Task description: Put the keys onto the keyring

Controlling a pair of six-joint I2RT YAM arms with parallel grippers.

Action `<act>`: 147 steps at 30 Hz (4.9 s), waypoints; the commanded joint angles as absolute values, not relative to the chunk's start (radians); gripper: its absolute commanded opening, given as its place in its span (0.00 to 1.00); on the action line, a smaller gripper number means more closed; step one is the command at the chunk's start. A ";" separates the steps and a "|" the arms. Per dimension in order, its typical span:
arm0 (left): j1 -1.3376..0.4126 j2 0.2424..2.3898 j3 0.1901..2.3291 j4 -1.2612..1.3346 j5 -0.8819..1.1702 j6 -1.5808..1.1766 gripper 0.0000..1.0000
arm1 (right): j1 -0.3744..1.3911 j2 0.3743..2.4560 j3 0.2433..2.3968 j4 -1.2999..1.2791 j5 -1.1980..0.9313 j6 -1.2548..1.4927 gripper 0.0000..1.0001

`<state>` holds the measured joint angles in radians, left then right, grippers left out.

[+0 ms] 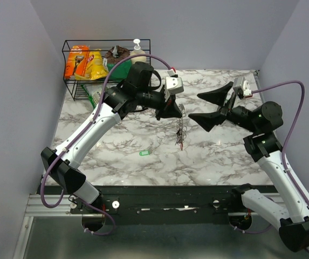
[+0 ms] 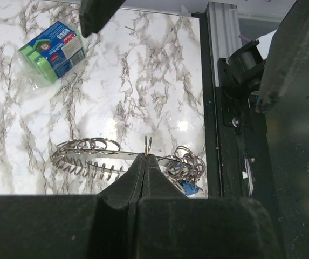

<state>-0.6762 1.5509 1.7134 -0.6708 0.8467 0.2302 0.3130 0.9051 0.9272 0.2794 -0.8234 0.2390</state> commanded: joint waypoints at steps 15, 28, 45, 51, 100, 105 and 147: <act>-0.483 1.465 1.539 -0.508 0.841 0.160 0.00 | 0.314 0.960 0.923 0.100 -0.551 0.301 1.00; -0.345 1.283 1.303 -0.499 0.811 0.193 0.00 | 0.363 1.127 0.899 -0.032 -0.672 0.232 1.00; -0.146 1.040 0.957 -0.354 0.718 0.141 0.00 | 0.755 1.494 0.977 -0.215 -0.316 0.161 0.94; -0.132 0.997 0.913 -0.322 0.647 0.127 0.00 | 0.828 1.635 1.052 -0.255 -0.187 0.172 0.89; -0.118 0.870 0.838 -0.232 0.489 0.109 0.00 | 0.905 1.901 1.266 -0.337 -0.199 0.189 0.01; -0.118 0.873 0.838 -0.230 0.508 0.109 0.00 | 0.905 1.838 1.250 -0.331 -0.189 0.176 0.01; -0.442 1.080 1.132 -0.219 0.692 0.343 0.00 | 0.709 1.141 1.223 -0.500 -0.617 -0.207 0.01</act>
<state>-0.4049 1.0515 1.0630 -0.2401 0.7250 0.2485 0.7136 1.1786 1.2007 -0.4450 -0.5877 -0.1745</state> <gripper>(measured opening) 0.009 0.012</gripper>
